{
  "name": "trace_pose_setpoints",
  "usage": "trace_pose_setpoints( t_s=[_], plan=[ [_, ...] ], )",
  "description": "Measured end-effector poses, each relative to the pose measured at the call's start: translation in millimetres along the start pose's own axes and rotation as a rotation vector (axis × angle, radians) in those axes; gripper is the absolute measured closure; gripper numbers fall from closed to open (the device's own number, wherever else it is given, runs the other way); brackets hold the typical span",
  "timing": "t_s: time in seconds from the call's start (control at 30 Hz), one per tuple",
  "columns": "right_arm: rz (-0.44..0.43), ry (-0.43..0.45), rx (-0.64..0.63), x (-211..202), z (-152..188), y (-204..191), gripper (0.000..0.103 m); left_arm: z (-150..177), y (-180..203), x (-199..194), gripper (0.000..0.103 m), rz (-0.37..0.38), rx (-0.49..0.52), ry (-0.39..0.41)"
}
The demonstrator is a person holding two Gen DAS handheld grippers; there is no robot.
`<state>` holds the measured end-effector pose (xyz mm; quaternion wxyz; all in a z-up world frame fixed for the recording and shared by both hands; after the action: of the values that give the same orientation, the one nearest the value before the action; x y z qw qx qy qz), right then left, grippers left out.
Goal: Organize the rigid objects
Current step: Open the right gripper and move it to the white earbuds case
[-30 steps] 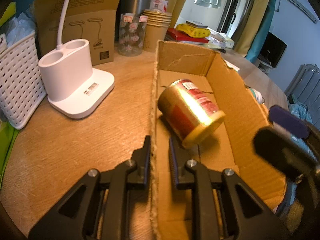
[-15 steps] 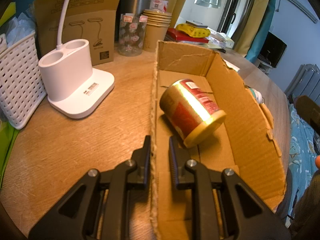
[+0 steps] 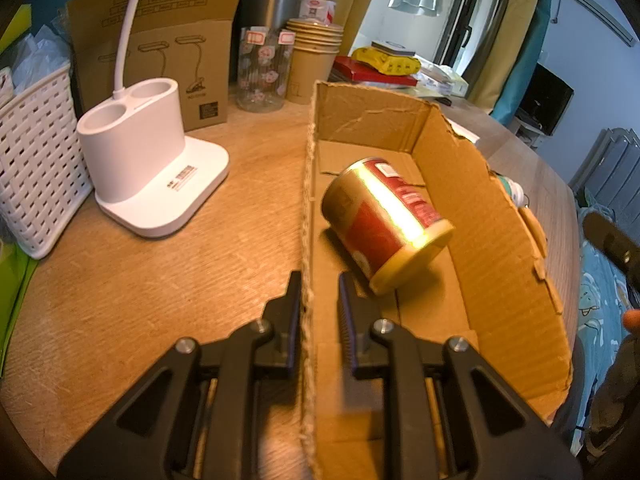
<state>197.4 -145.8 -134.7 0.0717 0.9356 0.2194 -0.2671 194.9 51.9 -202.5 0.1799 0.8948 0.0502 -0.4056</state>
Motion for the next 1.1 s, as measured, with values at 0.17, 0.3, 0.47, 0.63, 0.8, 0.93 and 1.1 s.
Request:
trace_pose_setpoints(
  t_s=[0.17,0.3,0.47,0.63,0.8,0.93,1.1],
  plan=[
    [0.003,-0.047,-0.015,12.3,14.3,-0.6,0.027,0.1,0.3,-0.1,0.084,0.000,0.000,0.000],
    [-0.006,-0.075,-0.033,22.2,22.2,-5.4,0.027,0.1,0.2,-0.1,0.084,0.000,0.000,0.000],
    [-0.013,-0.104,-0.045,31.9,30.3,-9.0,0.027,0.1,0.2,-0.1,0.084,0.000,0.000,0.000],
    [-0.022,-0.138,-0.048,42.7,38.9,-10.6,0.027,0.1,0.0,-0.1,0.084,0.000,0.001,0.000],
    [-0.036,-0.158,-0.041,49.8,42.9,-11.5,0.029,0.2,0.3,-0.2,0.084,0.000,0.001,0.000],
    [-0.043,-0.176,-0.035,56.0,46.3,-10.7,0.029,0.1,0.1,-0.1,0.084,0.000,0.000,0.000],
    [-0.060,-0.203,-0.043,64.0,49.1,-11.3,0.033,0.0,0.1,0.0,0.084,0.000,0.000,0.000]
  ],
)
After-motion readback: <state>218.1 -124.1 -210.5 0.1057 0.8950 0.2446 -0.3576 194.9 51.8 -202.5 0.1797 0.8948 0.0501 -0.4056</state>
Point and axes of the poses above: each gripper's, at about its wrist camera, not at the fingertips, and x roughly the way its jaws point, y to its right, z to its underside, the point moved 10 cm from there along x, roughly the way its jaws point, and after that the axes turned 8 degrees about -x, right-handed, at the moved point
